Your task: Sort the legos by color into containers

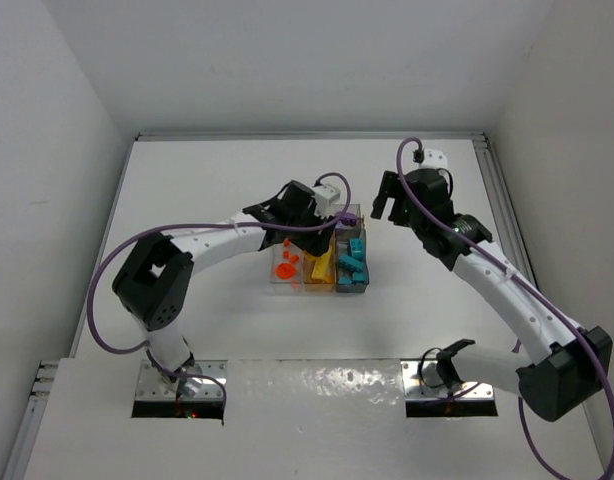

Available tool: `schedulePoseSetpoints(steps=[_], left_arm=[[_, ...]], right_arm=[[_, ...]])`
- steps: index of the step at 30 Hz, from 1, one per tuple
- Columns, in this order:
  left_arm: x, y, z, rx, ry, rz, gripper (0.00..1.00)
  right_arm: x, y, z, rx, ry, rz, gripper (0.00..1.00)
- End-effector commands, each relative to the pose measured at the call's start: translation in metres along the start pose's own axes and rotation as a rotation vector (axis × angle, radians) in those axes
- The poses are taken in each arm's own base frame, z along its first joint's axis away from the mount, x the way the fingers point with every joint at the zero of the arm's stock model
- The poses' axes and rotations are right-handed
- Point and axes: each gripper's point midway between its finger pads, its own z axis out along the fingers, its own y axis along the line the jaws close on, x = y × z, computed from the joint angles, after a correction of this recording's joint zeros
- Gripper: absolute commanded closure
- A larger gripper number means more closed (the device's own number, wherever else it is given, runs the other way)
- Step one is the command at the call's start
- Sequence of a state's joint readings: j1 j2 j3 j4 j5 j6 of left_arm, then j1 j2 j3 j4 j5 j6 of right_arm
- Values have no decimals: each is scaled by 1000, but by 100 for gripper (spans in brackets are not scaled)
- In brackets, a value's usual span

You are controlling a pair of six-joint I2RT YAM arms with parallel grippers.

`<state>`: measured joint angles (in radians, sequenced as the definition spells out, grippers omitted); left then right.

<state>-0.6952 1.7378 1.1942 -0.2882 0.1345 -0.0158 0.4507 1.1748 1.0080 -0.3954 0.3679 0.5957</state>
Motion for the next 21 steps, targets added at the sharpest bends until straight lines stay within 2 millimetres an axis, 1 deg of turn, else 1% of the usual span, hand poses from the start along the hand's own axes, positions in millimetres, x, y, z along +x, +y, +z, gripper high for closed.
schedulePoseSetpoints(steps=[1, 2, 6, 7, 8, 9, 10, 11, 12, 13, 14, 15, 16, 17, 18, 19, 20, 21], left_arm=[[-26, -4, -5, -4, -82, 23, 36], [-29, -5, -6, -2, -88, 16, 34], [-45, -12, -11, 20, -109, -4, 32], [-58, -14, -16, 21, -133, -7, 32], [-62, -13, -19, 14, -123, -25, 32], [-70, -12, -22, 0, -131, -30, 32], [-96, -13, -33, -13, -177, -29, 32], [-108, -10, -41, -36, -190, -30, 31], [-113, 6, -50, -110, -182, -41, 30], [-139, 18, -68, -160, -243, -49, 26], [-146, 54, -85, -268, -263, -96, 23], [-152, 75, -95, -311, -280, -126, 21], [-165, 97, -114, -352, -321, -154, 20], [-159, 150, -136, -447, -323, -227, 20], [-162, 175, -153, -497, -343, -263, 20], [-156, 202, -170, -557, -342, -303, 20], [-133, 250, -196, -653, -316, -399, 20], [-123, 270, -214, -701, -319, -445, 20]], right_arm=[[-21, 3, -9, -13, -67, 6, 13], [-21, 3, -10, -14, -66, 4, 13], [-26, 3, -13, -11, -73, 3, 13], [-27, 1, -14, -2, -75, 3, 13], [-26, -2, -14, 12, -69, -1, 13], [-25, -4, -15, 25, -65, -9, 12], [-22, -11, -16, 61, -51, -25, 10], [-21, -17, -16, 89, -41, -34, 9], [-18, -26, -15, 122, -22, -48, 8], [-16, -33, -12, 153, 6, -53, 7], [-12, -54, -11, 206, 59, -33, 7], [-4, -67, -8, 233, 106, -17, 6], [-5, -76, -7, 244, 133, 8, 6], [1, -95, -5, 264, 195, 63, 5], [-1, -105, -5, 274, 208, 94, 4], [-1, -115, -5, 288, 221, 119, 4], [-1, -135, -8, 332, 233, 160, 3], [-2, -139, -9, 327, 242, 165, 1]])
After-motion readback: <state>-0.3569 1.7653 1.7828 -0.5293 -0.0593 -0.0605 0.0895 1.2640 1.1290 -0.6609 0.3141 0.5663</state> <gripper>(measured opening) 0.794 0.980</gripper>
